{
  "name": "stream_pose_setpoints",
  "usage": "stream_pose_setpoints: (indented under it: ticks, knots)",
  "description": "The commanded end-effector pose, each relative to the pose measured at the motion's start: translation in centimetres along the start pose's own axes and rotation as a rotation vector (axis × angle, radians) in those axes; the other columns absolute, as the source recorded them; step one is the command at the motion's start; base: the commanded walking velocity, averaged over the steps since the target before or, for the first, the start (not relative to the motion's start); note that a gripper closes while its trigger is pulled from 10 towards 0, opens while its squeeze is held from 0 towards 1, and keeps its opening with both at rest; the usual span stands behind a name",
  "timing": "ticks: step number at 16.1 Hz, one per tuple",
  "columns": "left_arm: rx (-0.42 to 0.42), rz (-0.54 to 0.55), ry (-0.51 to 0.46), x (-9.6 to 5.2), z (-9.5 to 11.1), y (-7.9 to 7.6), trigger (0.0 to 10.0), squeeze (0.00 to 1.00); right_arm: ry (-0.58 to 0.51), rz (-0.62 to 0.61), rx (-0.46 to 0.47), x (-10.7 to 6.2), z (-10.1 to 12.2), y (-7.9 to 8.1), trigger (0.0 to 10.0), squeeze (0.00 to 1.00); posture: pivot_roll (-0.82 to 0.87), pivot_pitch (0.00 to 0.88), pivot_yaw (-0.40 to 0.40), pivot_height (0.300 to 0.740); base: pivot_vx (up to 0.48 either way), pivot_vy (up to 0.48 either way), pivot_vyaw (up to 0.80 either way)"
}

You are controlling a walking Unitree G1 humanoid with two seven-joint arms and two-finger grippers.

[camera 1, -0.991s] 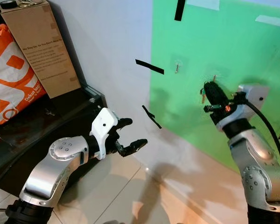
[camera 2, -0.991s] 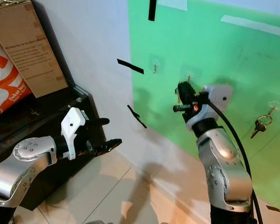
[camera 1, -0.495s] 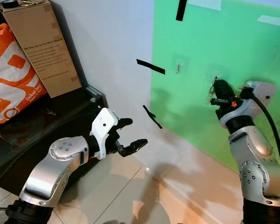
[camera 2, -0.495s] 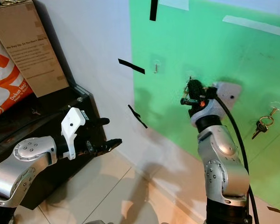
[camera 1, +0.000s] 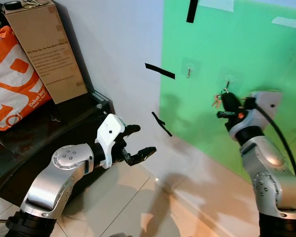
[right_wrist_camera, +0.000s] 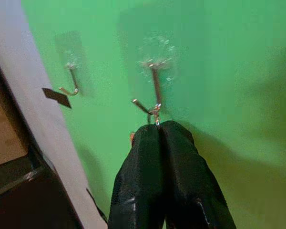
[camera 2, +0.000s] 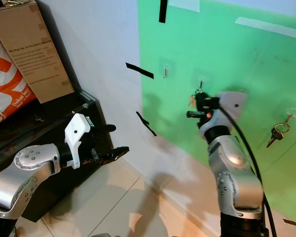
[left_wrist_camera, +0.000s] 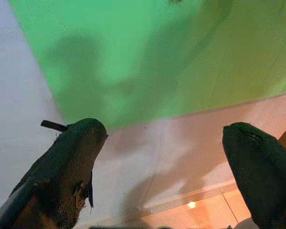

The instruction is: Hang keys on a hook

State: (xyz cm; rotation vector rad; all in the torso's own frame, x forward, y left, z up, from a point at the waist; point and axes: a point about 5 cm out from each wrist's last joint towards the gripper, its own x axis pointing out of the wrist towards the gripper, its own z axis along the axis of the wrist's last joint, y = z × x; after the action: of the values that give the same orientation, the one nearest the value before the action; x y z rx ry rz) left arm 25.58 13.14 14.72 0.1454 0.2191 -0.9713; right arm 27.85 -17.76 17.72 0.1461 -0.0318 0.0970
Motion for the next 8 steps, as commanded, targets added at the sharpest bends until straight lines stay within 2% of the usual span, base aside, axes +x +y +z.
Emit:
stream_pose_setpoints:
  ticks: [1, 5, 6, 7, 8]
  knots:
    - [0.018, -0.004, -0.003, -0.01, 0.52, 0.19, 10.0, 0.00, 0.041, 0.005, -0.009, -0.06, -0.58, 0.18, 10.0, 0.00, -0.04, 0.000, 0.082, 0.740, 0.000, 0.000, 0.00]
    - [0.020, -0.001, -0.007, -0.02, 0.56, 0.21, 10.0, 0.00, 0.043, -0.006, -0.006, -0.13, -0.67, -0.04, 10.0, 0.00, -0.04, 0.000, 0.081, 0.740, 0.000, 0.000, 0.00]
    - [0.019, 0.005, -0.020, 0.07, 0.71, 0.23, 10.0, 0.00, 0.031, -0.023, 0.020, -0.24, -0.75, -0.25, 10.0, 0.53, -0.04, 0.000, 0.080, 0.740, 0.000, 0.000, 0.00]
    - [0.014, 0.007, -0.029, 0.10, 0.81, 0.24, 10.0, 0.00, 0.015, -0.030, 0.006, -0.33, -0.73, -0.44, 10.0, 1.00, -0.04, 0.000, 0.080, 0.740, 0.000, 0.000, 0.00]
    - [0.008, 0.010, -0.042, 0.14, 0.95, 0.26, 10.0, 0.00, -0.018, 0.005, 0.025, -0.47, -0.65, -0.33, 10.0, 1.00, -0.04, 0.000, 0.080, 0.740, 0.000, 0.000, 0.00]
